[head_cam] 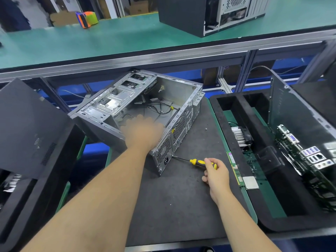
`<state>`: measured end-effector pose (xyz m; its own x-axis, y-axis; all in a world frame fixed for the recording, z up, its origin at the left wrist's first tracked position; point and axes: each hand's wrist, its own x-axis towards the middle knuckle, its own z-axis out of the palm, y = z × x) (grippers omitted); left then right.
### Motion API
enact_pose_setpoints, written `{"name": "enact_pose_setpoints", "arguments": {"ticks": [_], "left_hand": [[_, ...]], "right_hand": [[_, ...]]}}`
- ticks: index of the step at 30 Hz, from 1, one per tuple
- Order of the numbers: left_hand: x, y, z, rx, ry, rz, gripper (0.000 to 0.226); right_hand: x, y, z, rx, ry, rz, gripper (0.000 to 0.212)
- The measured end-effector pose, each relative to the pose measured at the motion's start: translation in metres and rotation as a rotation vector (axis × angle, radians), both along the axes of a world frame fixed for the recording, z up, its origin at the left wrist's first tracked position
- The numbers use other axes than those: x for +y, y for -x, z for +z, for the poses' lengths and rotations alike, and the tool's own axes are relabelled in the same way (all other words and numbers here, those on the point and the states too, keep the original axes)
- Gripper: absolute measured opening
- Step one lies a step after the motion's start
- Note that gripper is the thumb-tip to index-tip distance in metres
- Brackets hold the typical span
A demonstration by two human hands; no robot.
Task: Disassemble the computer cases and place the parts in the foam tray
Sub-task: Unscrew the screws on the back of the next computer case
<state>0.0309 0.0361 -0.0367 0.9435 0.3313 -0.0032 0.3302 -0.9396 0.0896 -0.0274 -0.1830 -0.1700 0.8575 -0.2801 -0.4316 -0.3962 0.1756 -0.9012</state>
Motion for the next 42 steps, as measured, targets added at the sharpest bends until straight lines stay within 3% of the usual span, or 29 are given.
{"name": "enact_pose_setpoints", "arguments": {"ticks": [2, 6, 12, 15, 21, 24, 26, 35, 42], "left_hand": [[0.001, 0.000, 0.000, -0.002, -0.001, -0.001, 0.054], [0.001, -0.001, -0.002, 0.002, -0.002, 0.001, 0.055], [0.001, -0.003, -0.003, 0.006, -0.004, 0.006, 0.056], [0.001, -0.003, -0.004, 0.004, -0.002, 0.007, 0.055], [0.001, -0.002, -0.003, 0.010, -0.009, 0.005, 0.055], [0.001, -0.002, -0.003, 0.013, -0.011, 0.006, 0.055], [0.001, -0.002, -0.004, 0.014, -0.012, 0.007, 0.055], [0.000, -0.002, -0.003, 0.008, -0.016, 0.007, 0.055], [0.000, -0.002, -0.004, 0.000, 0.000, 0.011, 0.054]], "right_hand": [[0.000, -0.006, 0.004, 0.092, -0.039, -0.024, 0.025], [-0.003, -0.013, 0.006, 0.195, 0.155, 0.089, 0.042], [-0.009, -0.003, 0.005, -0.062, 0.419, 0.236, 0.019], [-0.011, 0.000, 0.006, -0.166, 0.496, 0.308, 0.020], [-0.007, -0.002, 0.010, -0.067, 0.217, 0.206, 0.010], [-0.009, -0.006, 0.010, 0.105, 0.267, 0.276, 0.036], [-0.009, -0.008, 0.009, 0.138, 0.329, 0.311, 0.040], [-0.005, 0.005, 0.007, -0.152, 0.492, 0.308, 0.013], [-0.004, -0.002, 0.006, 0.019, 0.072, 0.110, 0.013]]}}
